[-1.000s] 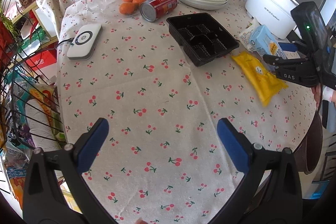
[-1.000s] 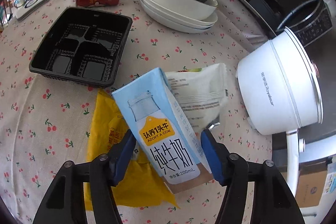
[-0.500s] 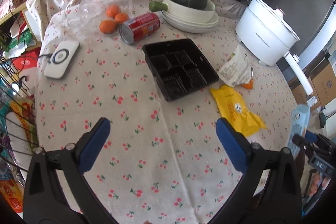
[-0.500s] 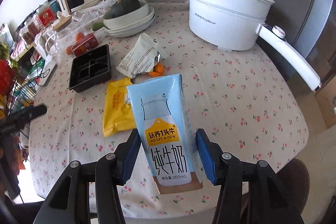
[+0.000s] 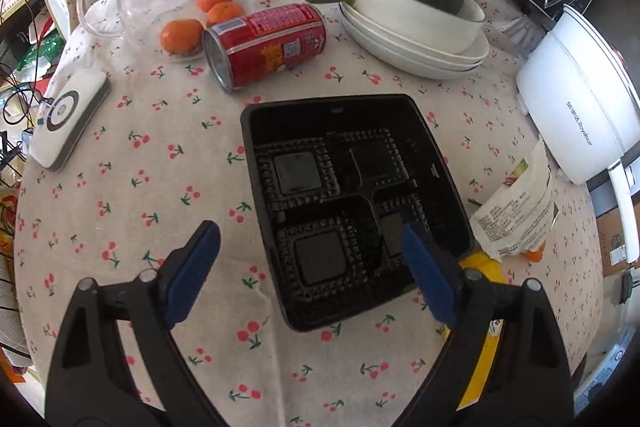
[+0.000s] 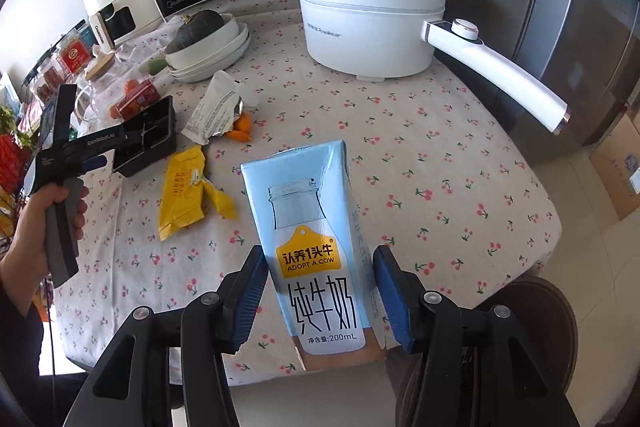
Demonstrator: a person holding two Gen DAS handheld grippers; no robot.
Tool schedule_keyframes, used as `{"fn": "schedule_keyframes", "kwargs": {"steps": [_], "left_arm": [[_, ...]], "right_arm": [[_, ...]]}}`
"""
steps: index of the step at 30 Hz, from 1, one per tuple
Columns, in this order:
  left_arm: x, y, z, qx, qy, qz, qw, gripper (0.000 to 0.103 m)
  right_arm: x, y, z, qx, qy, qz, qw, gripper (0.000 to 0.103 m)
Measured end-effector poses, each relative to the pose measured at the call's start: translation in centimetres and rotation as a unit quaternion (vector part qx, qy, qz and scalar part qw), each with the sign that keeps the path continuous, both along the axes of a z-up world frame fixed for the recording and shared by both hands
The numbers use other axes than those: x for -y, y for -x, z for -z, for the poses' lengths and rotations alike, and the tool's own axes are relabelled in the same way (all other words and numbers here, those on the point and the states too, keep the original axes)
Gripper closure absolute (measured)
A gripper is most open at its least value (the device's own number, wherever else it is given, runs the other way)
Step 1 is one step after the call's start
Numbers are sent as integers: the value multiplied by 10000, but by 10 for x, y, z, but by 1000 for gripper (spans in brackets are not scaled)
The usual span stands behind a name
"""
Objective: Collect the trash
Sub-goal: 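Grasp the black plastic tray with the left tool while the right tool holds the carton, then carry the black tray and the milk carton over the brown bin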
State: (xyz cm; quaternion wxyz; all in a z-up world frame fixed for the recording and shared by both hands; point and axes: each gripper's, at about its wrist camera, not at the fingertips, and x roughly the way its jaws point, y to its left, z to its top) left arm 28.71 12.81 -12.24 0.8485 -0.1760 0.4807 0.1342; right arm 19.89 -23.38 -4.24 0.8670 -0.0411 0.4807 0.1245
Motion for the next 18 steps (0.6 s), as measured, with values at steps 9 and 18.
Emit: {"fn": "schedule_keyframes", "kwargs": {"steps": [9, 18], "left_arm": [[-8, 12, 2, 162, 280, 39, 9995, 45], [-24, 84, -26, 297, 605, 288, 9973, 45]], "right_arm": [[12, 2, 20, -194, 222, 80, 9995, 48], [17, 19, 5, -30, -33, 295, 9996, 47]]}}
